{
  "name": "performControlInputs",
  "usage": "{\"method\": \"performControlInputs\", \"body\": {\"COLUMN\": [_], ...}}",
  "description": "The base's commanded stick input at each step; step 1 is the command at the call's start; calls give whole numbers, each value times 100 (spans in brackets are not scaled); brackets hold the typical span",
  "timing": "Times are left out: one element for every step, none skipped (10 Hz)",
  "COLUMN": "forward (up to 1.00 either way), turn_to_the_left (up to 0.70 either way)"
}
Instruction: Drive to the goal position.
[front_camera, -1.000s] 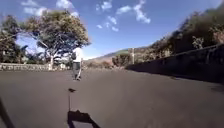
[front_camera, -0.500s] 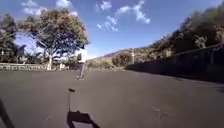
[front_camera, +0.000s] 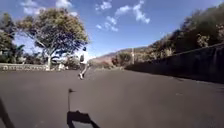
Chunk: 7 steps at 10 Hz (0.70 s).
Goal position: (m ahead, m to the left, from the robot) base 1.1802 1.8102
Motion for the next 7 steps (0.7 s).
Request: {"method": "performControlInputs", "body": {"forward": [50, 50, 50, 50, 50, 50, 50], "turn_to_the_left": [0, 0, 0, 0, 0, 0, 0]}}
